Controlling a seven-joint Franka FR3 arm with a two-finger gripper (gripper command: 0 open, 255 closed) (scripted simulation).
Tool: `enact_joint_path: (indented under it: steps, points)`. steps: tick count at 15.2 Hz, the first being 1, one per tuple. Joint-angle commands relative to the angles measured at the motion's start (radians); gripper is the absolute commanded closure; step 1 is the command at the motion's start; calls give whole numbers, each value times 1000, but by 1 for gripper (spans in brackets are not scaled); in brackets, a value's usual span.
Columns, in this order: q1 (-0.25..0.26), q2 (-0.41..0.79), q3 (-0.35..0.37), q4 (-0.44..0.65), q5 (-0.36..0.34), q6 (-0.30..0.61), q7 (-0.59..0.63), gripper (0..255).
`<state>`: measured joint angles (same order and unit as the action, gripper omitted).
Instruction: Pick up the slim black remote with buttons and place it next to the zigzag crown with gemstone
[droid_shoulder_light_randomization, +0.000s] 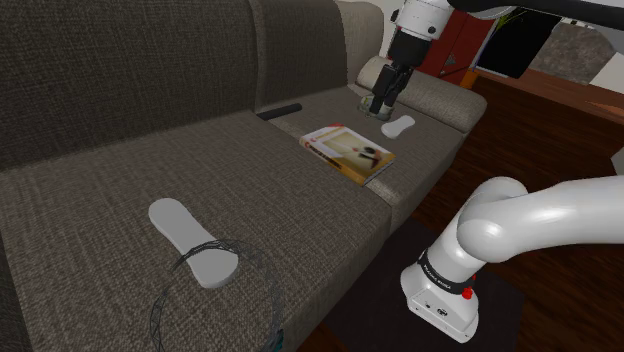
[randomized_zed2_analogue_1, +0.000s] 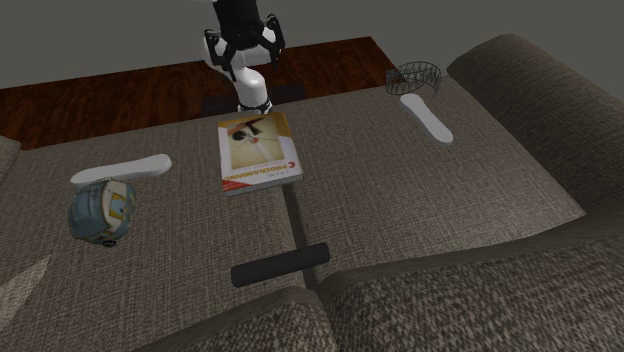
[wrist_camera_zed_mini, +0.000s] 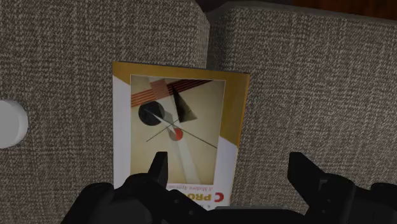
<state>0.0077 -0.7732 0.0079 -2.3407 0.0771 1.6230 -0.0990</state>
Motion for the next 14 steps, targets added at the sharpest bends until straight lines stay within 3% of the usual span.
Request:
enact_joint_path:
  steps: [1, 8, 14]
  points:
    - [0, 0, 0, 0, 0, 0, 0, 0]
    - [59, 219, -125, 66, -83, 152, -358, 0]
    - [113, 440, -203, 189, -99, 257, -653, 0]
